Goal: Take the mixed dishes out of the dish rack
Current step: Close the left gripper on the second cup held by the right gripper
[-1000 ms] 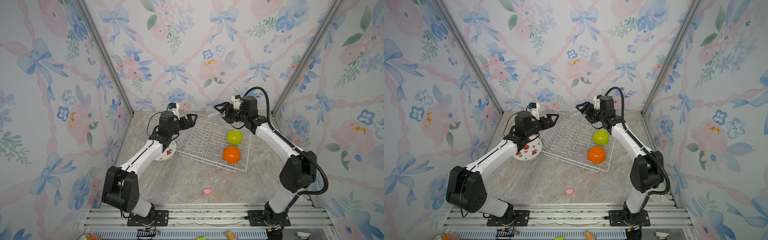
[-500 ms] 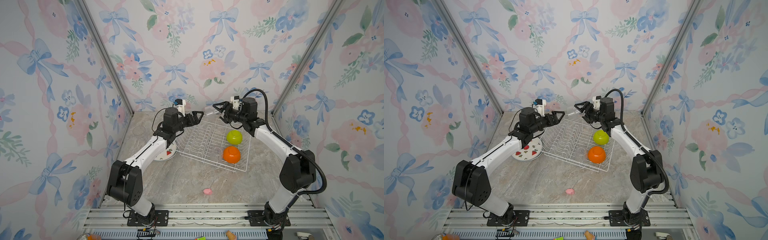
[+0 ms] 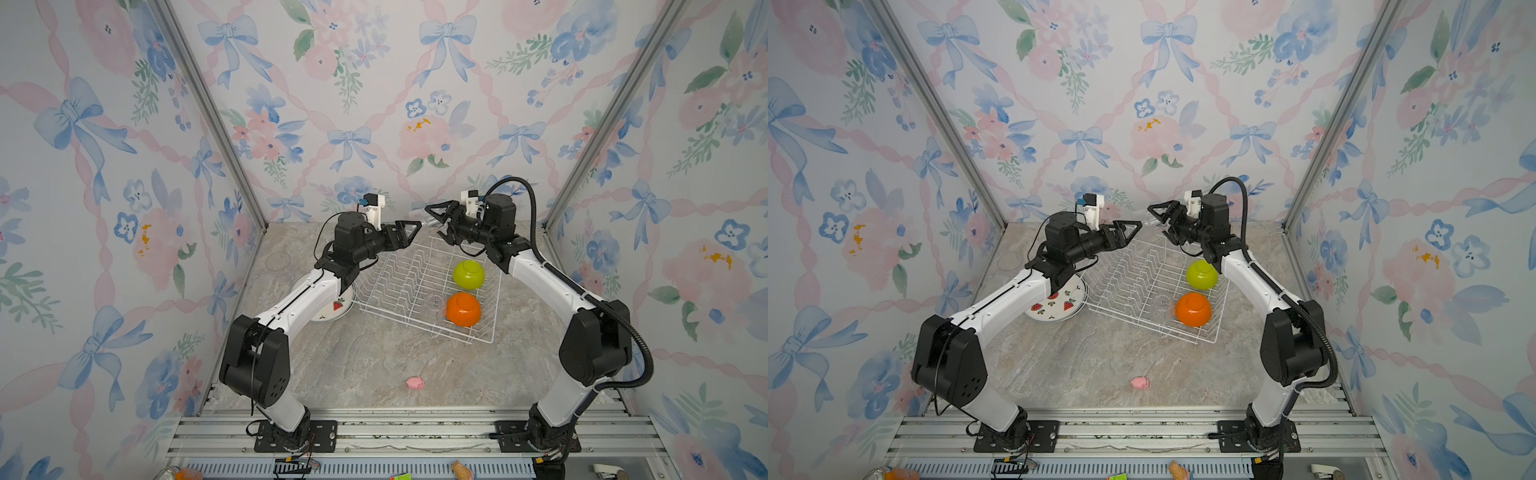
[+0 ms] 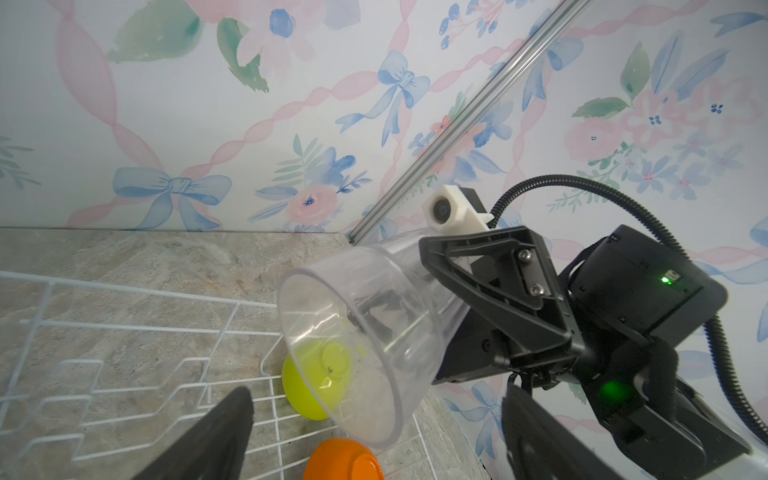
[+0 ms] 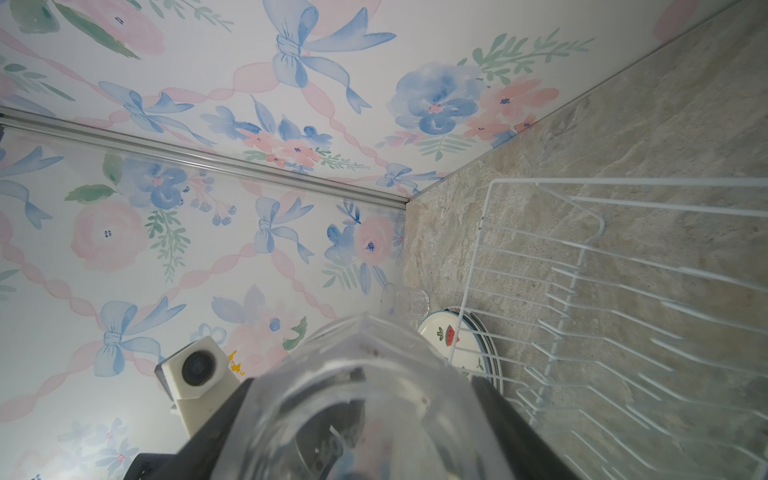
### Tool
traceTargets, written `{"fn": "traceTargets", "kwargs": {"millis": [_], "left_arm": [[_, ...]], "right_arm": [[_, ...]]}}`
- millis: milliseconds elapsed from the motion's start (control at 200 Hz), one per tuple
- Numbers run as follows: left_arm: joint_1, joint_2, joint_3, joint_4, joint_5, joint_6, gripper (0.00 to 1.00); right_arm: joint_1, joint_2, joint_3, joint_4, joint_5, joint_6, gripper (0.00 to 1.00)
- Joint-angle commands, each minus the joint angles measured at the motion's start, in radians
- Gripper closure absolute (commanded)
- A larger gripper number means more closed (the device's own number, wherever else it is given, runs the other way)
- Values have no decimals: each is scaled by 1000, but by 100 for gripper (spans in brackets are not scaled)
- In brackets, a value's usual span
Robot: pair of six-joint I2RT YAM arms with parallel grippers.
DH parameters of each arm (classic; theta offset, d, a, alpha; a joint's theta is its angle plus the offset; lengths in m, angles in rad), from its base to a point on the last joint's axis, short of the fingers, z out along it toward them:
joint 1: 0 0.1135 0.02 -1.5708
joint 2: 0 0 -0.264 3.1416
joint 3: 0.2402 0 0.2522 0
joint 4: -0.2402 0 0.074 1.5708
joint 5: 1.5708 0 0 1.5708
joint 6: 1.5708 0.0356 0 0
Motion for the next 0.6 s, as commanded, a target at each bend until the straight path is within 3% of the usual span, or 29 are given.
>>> {"fn": "traceTargets", "kwargs": {"millis": [0, 135, 330, 595], "left_arm": [[-4, 35, 40, 37, 53, -18, 8], [-11, 60, 64, 55, 79, -35, 12], [-25, 92, 93, 69, 103, -37, 26], [-38, 108, 110, 73, 66, -10, 34]], "right_arm": [[-2, -31, 2, 78, -34, 28, 44], [-1, -24, 8, 86, -43, 37, 44], [-1, -13, 6, 115, -61, 62, 44], [9, -8, -7, 160, -77, 101, 44]]}}
